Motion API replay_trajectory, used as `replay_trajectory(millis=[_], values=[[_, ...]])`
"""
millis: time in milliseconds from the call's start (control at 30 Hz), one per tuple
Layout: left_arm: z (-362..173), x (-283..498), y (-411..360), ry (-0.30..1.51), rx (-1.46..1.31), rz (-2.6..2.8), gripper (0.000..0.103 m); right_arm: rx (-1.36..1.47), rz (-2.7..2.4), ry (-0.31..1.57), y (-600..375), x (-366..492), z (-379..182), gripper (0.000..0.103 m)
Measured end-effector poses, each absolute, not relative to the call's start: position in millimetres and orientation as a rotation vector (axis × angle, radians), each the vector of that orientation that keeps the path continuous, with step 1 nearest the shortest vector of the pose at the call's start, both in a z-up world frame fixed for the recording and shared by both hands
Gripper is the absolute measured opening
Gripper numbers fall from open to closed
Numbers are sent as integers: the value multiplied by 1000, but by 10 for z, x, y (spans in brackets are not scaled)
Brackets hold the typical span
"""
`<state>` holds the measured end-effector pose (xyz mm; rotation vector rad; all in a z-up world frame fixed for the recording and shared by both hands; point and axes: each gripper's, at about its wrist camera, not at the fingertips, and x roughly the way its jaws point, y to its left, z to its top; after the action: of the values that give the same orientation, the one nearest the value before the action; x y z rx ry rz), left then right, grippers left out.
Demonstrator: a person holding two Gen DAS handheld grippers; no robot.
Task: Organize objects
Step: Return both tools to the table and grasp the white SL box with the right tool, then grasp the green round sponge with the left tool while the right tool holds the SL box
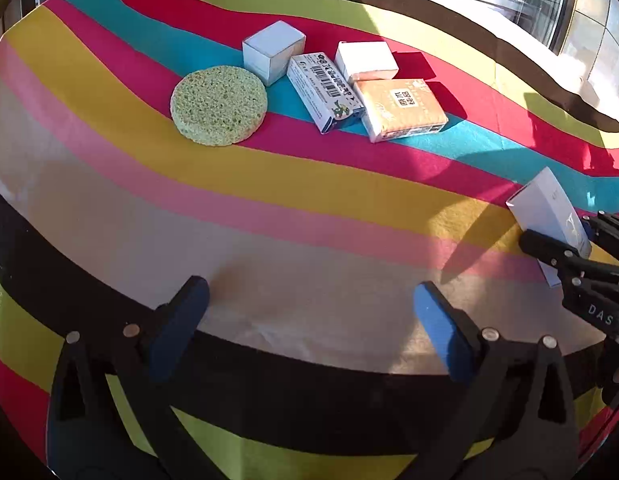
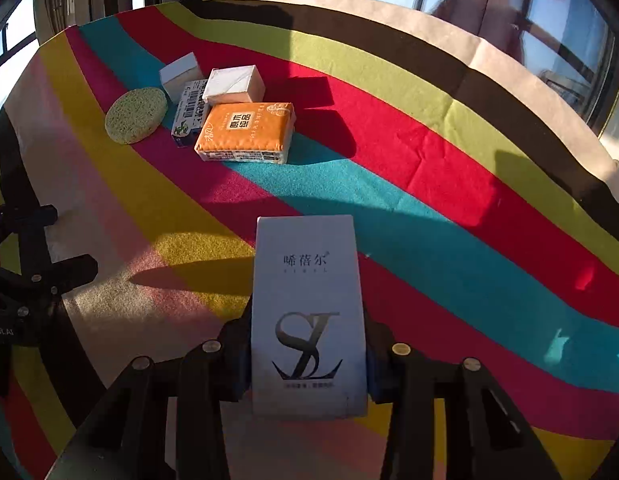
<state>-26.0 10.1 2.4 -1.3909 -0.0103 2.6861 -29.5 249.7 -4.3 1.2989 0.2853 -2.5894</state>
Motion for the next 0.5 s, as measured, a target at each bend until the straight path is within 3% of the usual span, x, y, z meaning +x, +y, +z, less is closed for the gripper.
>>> replay_trajectory(millis=[133,500], values=[[28,-398,126,82,-1423,2683,103,1282,-2641,186,2525,33,-18,43],[154,-1521,-178,483,-1496,2785,103,1279,-2669,133,2525,-123,7,43]])
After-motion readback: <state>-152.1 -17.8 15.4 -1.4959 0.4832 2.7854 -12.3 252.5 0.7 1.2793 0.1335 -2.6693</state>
